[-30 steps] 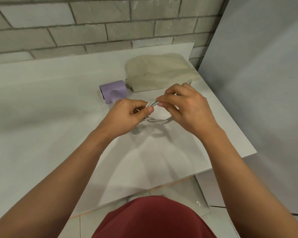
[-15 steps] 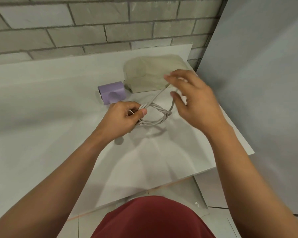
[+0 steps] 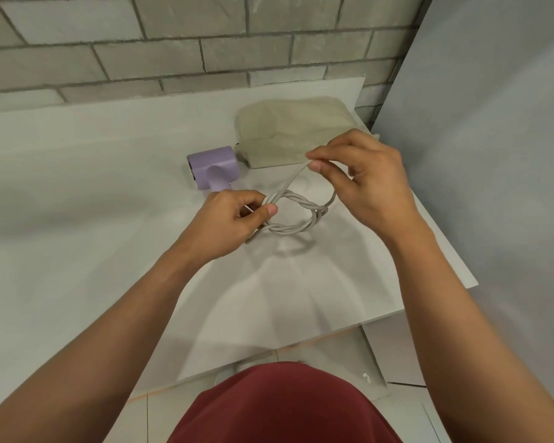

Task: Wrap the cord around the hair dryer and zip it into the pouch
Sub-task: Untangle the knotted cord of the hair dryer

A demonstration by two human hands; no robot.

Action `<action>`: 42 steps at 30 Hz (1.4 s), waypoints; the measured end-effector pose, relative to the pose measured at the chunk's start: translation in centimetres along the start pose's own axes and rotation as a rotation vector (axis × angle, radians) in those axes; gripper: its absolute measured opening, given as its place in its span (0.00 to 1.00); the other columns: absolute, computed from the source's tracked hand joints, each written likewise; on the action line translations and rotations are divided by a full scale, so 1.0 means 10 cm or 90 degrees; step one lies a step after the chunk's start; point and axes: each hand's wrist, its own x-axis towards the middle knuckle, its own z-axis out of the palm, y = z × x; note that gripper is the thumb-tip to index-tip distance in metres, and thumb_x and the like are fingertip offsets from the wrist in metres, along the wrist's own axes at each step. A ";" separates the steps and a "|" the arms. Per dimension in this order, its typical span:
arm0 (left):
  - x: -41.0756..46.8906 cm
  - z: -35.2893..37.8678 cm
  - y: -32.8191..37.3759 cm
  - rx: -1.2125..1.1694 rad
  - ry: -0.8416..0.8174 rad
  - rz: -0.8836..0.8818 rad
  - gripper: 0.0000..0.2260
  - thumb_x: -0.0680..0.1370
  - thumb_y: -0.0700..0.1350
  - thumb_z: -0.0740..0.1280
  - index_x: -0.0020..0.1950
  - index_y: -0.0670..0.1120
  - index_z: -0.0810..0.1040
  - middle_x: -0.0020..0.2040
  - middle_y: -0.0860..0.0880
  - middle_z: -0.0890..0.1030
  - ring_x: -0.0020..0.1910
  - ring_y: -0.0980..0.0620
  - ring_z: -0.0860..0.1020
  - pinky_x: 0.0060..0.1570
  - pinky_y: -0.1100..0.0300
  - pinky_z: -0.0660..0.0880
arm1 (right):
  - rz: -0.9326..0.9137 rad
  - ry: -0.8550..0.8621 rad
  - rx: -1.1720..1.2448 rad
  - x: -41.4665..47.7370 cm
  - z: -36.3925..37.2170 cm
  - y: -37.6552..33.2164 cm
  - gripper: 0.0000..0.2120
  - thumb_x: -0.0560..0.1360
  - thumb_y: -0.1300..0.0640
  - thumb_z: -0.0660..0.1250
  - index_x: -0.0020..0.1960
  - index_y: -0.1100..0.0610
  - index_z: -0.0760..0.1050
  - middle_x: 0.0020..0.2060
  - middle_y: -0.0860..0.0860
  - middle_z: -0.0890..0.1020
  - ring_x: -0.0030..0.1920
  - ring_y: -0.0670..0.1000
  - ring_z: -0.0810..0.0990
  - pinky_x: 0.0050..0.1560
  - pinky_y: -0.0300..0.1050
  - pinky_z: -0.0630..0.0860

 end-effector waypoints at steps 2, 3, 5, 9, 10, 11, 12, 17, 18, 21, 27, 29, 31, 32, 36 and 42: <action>0.00 0.01 0.00 0.004 0.005 -0.008 0.17 0.82 0.52 0.69 0.37 0.44 0.79 0.29 0.46 0.81 0.28 0.50 0.76 0.32 0.64 0.71 | 0.020 -0.038 -0.024 0.01 0.01 0.04 0.08 0.80 0.51 0.71 0.57 0.49 0.87 0.51 0.46 0.84 0.39 0.36 0.75 0.44 0.46 0.78; 0.00 0.02 -0.01 0.005 0.005 -0.015 0.16 0.82 0.51 0.69 0.37 0.44 0.79 0.29 0.48 0.81 0.27 0.53 0.76 0.32 0.64 0.71 | 0.020 -0.060 -0.055 0.00 0.01 0.05 0.09 0.81 0.51 0.71 0.59 0.49 0.86 0.55 0.46 0.83 0.39 0.38 0.75 0.45 0.50 0.80; 0.00 0.04 -0.02 0.002 0.001 -0.028 0.16 0.82 0.51 0.69 0.36 0.45 0.79 0.30 0.49 0.82 0.26 0.56 0.76 0.32 0.66 0.71 | -0.017 -0.109 -0.111 -0.03 0.02 0.05 0.12 0.81 0.53 0.70 0.64 0.48 0.83 0.63 0.46 0.81 0.47 0.47 0.80 0.46 0.56 0.82; 0.02 0.04 -0.03 -0.004 -0.003 -0.038 0.16 0.82 0.52 0.69 0.36 0.47 0.80 0.31 0.49 0.83 0.27 0.54 0.77 0.32 0.63 0.73 | -0.124 -0.203 -0.159 -0.12 0.11 -0.03 0.14 0.80 0.52 0.71 0.65 0.47 0.82 0.64 0.47 0.79 0.58 0.55 0.80 0.41 0.52 0.81; 0.02 0.05 -0.03 0.003 -0.007 -0.039 0.15 0.81 0.52 0.69 0.37 0.47 0.81 0.31 0.49 0.83 0.27 0.55 0.77 0.32 0.63 0.73 | -0.136 -0.205 -0.172 -0.13 0.14 -0.04 0.12 0.80 0.50 0.71 0.63 0.47 0.83 0.61 0.47 0.80 0.56 0.54 0.79 0.38 0.49 0.78; 0.02 0.04 -0.03 0.008 -0.012 -0.040 0.15 0.81 0.52 0.69 0.37 0.48 0.82 0.31 0.50 0.83 0.27 0.55 0.77 0.33 0.63 0.72 | -0.141 -0.204 -0.181 -0.13 0.16 -0.04 0.11 0.80 0.49 0.71 0.61 0.47 0.84 0.56 0.47 0.80 0.54 0.54 0.78 0.35 0.47 0.75; 0.02 0.04 -0.03 0.010 -0.018 -0.039 0.15 0.81 0.52 0.69 0.38 0.48 0.82 0.31 0.49 0.82 0.27 0.55 0.76 0.33 0.63 0.72 | -0.142 -0.209 -0.185 -0.12 0.16 -0.03 0.09 0.80 0.48 0.71 0.59 0.46 0.85 0.53 0.47 0.80 0.52 0.53 0.77 0.34 0.47 0.73; -0.02 -0.01 -0.08 0.035 -0.022 -0.005 0.16 0.82 0.53 0.68 0.38 0.47 0.81 0.30 0.47 0.79 0.32 0.47 0.78 0.38 0.55 0.75 | -0.101 -0.171 -0.093 -0.06 0.07 0.09 0.11 0.81 0.44 0.68 0.56 0.46 0.86 0.50 0.46 0.79 0.49 0.51 0.78 0.41 0.55 0.79; -0.02 -0.03 -0.08 0.035 -0.016 -0.001 0.17 0.82 0.53 0.68 0.37 0.46 0.80 0.29 0.48 0.79 0.33 0.46 0.78 0.39 0.52 0.76 | -0.093 -0.154 -0.075 -0.05 0.05 0.12 0.11 0.81 0.45 0.68 0.56 0.47 0.86 0.50 0.46 0.80 0.48 0.51 0.78 0.42 0.55 0.79; -0.01 -0.06 -0.09 0.025 -0.017 -0.006 0.17 0.83 0.53 0.68 0.37 0.46 0.79 0.28 0.47 0.79 0.33 0.44 0.78 0.40 0.49 0.77 | -0.068 -0.144 -0.062 -0.04 0.04 0.14 0.10 0.81 0.45 0.69 0.56 0.47 0.86 0.51 0.45 0.79 0.48 0.52 0.79 0.43 0.56 0.79; 0.00 -0.03 -0.06 0.011 -0.002 -0.032 0.15 0.82 0.52 0.68 0.38 0.47 0.82 0.27 0.47 0.79 0.32 0.44 0.79 0.35 0.56 0.73 | -0.114 -0.210 -0.127 -0.07 0.11 0.04 0.14 0.81 0.50 0.70 0.66 0.45 0.81 0.62 0.44 0.80 0.56 0.53 0.79 0.44 0.51 0.80; 0.01 -0.02 -0.07 0.015 -0.016 -0.040 0.15 0.82 0.52 0.68 0.39 0.47 0.83 0.28 0.47 0.80 0.32 0.45 0.79 0.35 0.57 0.72 | -0.152 -0.233 -0.141 -0.11 0.16 -0.02 0.11 0.81 0.48 0.68 0.61 0.45 0.84 0.54 0.44 0.82 0.51 0.52 0.78 0.38 0.49 0.77; 0.01 -0.01 -0.09 0.033 -0.033 -0.038 0.16 0.82 0.53 0.68 0.40 0.46 0.83 0.29 0.47 0.80 0.34 0.45 0.78 0.36 0.56 0.73 | -0.147 -0.235 -0.137 -0.12 0.18 -0.03 0.11 0.81 0.46 0.66 0.56 0.47 0.85 0.49 0.44 0.82 0.48 0.52 0.77 0.37 0.50 0.78; 0.00 0.00 -0.10 0.049 -0.027 -0.032 0.16 0.82 0.53 0.67 0.40 0.46 0.83 0.31 0.47 0.80 0.34 0.47 0.78 0.37 0.55 0.73 | -0.130 -0.229 -0.125 -0.11 0.16 -0.02 0.11 0.81 0.46 0.66 0.55 0.47 0.85 0.49 0.44 0.82 0.49 0.52 0.77 0.38 0.52 0.79; -0.06 0.00 -0.19 0.054 0.032 -0.043 0.10 0.82 0.51 0.68 0.47 0.51 0.87 0.38 0.53 0.84 0.37 0.58 0.82 0.42 0.59 0.77 | -0.077 -0.119 -0.075 0.00 -0.04 0.09 0.10 0.82 0.49 0.68 0.55 0.52 0.86 0.48 0.48 0.83 0.48 0.54 0.80 0.45 0.54 0.79; -0.09 -0.01 -0.18 -0.147 0.048 -0.141 0.05 0.80 0.46 0.72 0.49 0.49 0.88 0.39 0.48 0.86 0.38 0.52 0.85 0.38 0.65 0.81 | 0.026 -0.026 -0.001 0.01 -0.20 0.24 0.08 0.82 0.54 0.70 0.57 0.54 0.86 0.46 0.44 0.81 0.41 0.35 0.76 0.46 0.30 0.70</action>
